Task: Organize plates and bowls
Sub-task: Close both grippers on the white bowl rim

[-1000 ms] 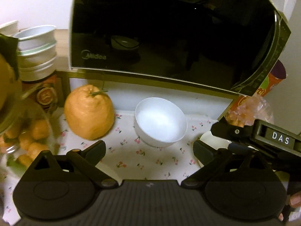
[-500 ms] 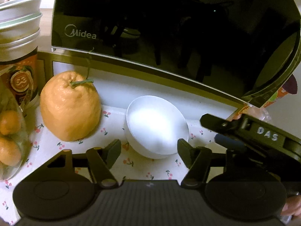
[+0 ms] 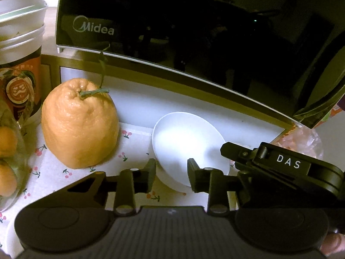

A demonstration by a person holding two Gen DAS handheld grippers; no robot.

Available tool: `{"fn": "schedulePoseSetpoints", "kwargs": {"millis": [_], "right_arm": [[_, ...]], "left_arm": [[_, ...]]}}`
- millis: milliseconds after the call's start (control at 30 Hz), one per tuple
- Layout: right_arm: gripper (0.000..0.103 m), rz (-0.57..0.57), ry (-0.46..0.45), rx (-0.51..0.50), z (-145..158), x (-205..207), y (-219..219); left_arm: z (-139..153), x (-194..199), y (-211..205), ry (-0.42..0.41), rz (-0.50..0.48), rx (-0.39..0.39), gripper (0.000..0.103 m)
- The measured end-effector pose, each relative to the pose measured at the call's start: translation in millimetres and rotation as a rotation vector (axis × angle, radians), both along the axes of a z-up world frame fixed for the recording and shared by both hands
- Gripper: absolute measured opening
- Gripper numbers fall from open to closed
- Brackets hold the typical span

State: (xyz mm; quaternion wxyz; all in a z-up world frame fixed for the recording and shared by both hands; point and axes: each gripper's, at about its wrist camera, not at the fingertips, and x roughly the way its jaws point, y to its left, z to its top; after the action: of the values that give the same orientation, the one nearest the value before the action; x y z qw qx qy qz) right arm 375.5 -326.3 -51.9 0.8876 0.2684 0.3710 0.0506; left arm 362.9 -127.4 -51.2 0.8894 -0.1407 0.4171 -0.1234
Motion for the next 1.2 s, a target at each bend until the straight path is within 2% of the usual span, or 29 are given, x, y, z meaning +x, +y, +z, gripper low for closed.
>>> {"fn": "schedulePoseSetpoints", "kwargs": {"millis": [133, 367, 833, 1200], "right_arm": [[0.031, 0.000, 0.009, 0.002, -3.5, 2.3, 0.9], [0.013, 0.007, 0.022, 0.005, -9.9, 5.6, 2.1], [0.012, -0.005, 0.009, -0.012, 9.5, -11.5, 4.4], [0.012, -0.002, -0.016, -0.028, 50.7, -51.5, 7.4]], "left_arm": [[-1.4, 0.5, -0.6, -0.007, 0.011, 0.013, 0.020], [-8.9, 4.8, 0.7, -0.005, 0.027, 0.019, 0.014], [4.7, -7.5, 3.1, -0.017, 0.023, 0.023, 0.013], [35.7, -40.8, 10.7, -0.021, 0.017, 0.017, 0.013]]}}
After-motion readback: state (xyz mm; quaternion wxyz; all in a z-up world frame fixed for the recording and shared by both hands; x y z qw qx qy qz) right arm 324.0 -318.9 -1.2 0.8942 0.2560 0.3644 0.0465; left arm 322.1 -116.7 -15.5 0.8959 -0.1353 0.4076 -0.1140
